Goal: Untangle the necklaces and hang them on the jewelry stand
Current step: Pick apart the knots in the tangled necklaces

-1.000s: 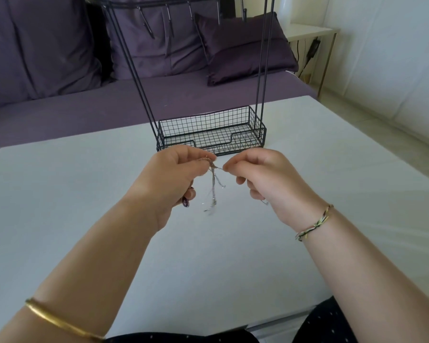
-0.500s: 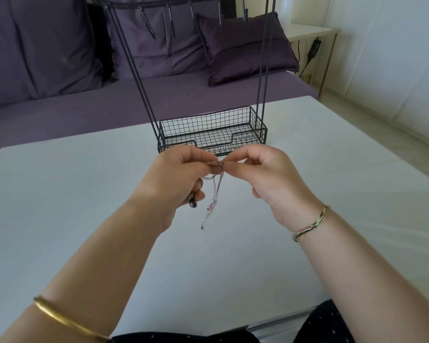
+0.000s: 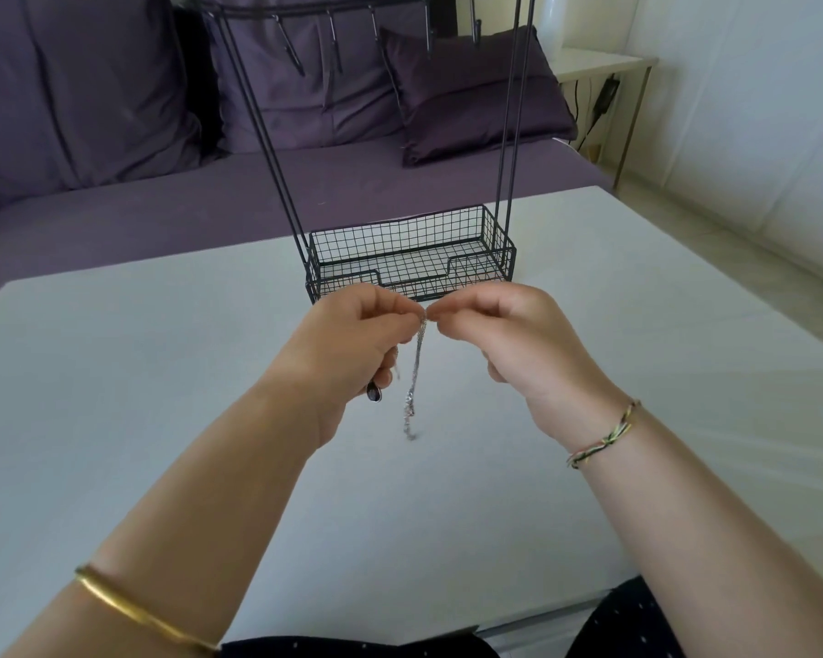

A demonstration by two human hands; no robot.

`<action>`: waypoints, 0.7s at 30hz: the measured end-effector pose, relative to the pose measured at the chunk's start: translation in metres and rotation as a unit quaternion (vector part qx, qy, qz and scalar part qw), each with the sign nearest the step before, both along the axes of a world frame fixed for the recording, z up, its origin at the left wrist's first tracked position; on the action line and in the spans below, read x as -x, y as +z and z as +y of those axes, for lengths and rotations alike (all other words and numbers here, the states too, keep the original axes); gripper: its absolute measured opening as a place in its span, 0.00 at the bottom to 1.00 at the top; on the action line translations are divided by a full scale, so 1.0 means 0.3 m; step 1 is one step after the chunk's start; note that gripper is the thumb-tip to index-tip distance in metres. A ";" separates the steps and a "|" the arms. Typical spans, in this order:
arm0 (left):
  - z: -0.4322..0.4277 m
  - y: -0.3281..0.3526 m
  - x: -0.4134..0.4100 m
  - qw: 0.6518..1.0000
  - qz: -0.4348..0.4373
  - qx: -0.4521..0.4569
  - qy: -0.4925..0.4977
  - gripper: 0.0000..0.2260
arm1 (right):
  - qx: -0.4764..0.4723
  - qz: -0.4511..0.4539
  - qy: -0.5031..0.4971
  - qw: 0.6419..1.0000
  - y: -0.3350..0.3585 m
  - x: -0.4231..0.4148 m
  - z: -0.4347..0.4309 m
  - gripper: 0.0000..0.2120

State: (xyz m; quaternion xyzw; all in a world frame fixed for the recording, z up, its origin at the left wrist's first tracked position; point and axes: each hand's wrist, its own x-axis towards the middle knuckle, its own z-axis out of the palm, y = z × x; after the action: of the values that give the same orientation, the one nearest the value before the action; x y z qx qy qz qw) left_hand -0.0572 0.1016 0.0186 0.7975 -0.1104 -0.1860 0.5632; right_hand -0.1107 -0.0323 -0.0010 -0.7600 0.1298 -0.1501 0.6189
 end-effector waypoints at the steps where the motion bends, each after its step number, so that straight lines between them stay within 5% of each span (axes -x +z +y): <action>1: 0.000 -0.001 0.000 1.000 -0.008 0.006 -0.002 0.06 | -0.010 0.007 0.005 1.000 0.004 0.001 0.003 0.07; 7: 0.002 -0.004 -0.003 0.999 -0.034 0.019 0.011 0.06 | -0.056 0.042 0.006 0.998 -0.001 -0.008 0.008 0.08; 14: 0.000 0.004 0.002 0.998 -0.033 0.038 0.027 0.03 | -0.003 -0.016 -0.003 1.000 -0.003 -0.003 0.013 0.04; 21: -0.012 0.009 0.010 0.998 -0.015 0.053 0.033 0.03 | -0.093 0.029 0.016 0.995 0.003 -0.002 0.008 0.05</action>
State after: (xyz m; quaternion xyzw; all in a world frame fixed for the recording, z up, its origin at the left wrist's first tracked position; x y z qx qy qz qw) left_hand -0.0604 0.0980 0.0215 0.7722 -0.1023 -0.1498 0.6089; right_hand -0.1102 -0.0298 0.0000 -0.7049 0.1486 -0.1054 0.6855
